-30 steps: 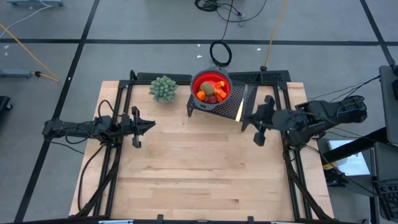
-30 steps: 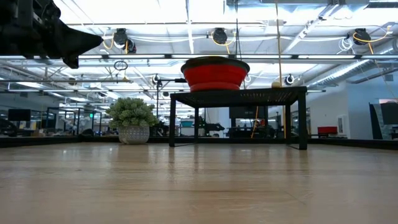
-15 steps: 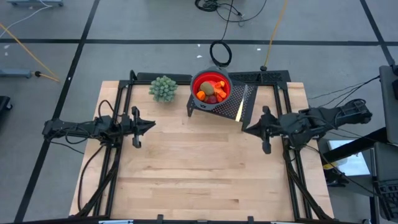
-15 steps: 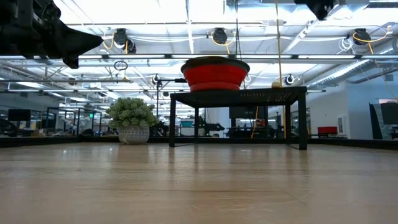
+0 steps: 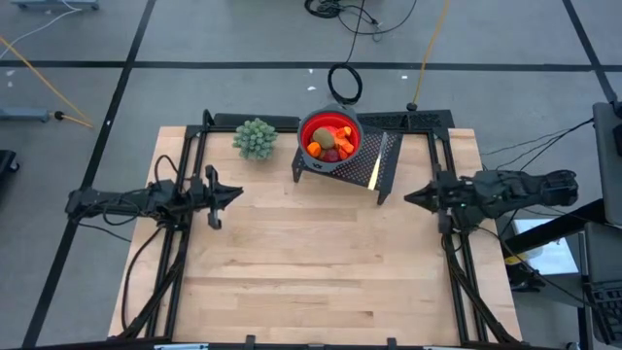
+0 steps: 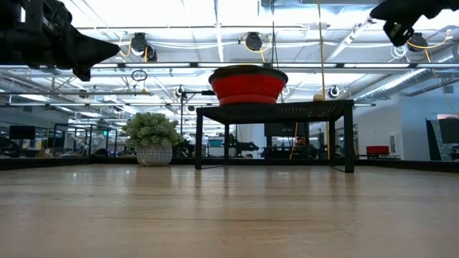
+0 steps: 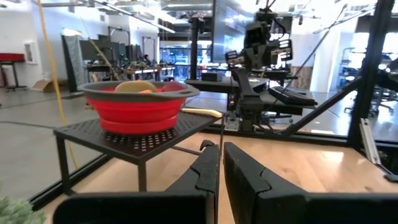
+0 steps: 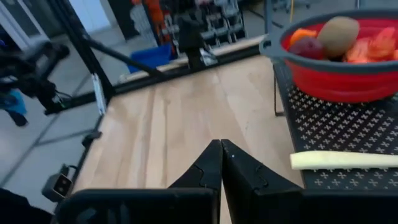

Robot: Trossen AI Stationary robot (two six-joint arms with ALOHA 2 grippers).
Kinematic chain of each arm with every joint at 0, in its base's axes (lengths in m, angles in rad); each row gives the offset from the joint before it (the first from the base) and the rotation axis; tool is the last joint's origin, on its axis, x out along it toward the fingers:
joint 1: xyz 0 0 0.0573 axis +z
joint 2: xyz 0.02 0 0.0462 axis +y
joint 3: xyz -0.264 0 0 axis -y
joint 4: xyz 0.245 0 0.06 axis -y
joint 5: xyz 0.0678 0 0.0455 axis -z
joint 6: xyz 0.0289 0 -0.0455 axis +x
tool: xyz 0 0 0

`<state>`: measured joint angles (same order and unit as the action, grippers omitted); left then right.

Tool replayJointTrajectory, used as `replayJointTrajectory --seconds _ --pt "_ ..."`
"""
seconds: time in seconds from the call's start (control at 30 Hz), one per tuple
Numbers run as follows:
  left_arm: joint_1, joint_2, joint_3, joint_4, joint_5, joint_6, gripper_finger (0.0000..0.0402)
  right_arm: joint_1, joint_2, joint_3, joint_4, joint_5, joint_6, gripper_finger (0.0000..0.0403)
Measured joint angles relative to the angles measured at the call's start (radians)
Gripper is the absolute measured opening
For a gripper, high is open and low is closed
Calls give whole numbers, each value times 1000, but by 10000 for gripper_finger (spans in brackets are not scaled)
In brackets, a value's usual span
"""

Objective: Pick & Place Fruit
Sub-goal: Return to Home Position

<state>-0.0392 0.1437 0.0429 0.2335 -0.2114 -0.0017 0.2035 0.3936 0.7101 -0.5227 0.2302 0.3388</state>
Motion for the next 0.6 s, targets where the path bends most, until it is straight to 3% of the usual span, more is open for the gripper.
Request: replayJointTrajectory --seconds 0.37,0.6 --pt "89 0 0 -40 30 -80 26 0 -276 -149 76 -5 5 0" --pt "133 0 0 -69 65 -47 26 0 -345 -267 169 -26 15 0"
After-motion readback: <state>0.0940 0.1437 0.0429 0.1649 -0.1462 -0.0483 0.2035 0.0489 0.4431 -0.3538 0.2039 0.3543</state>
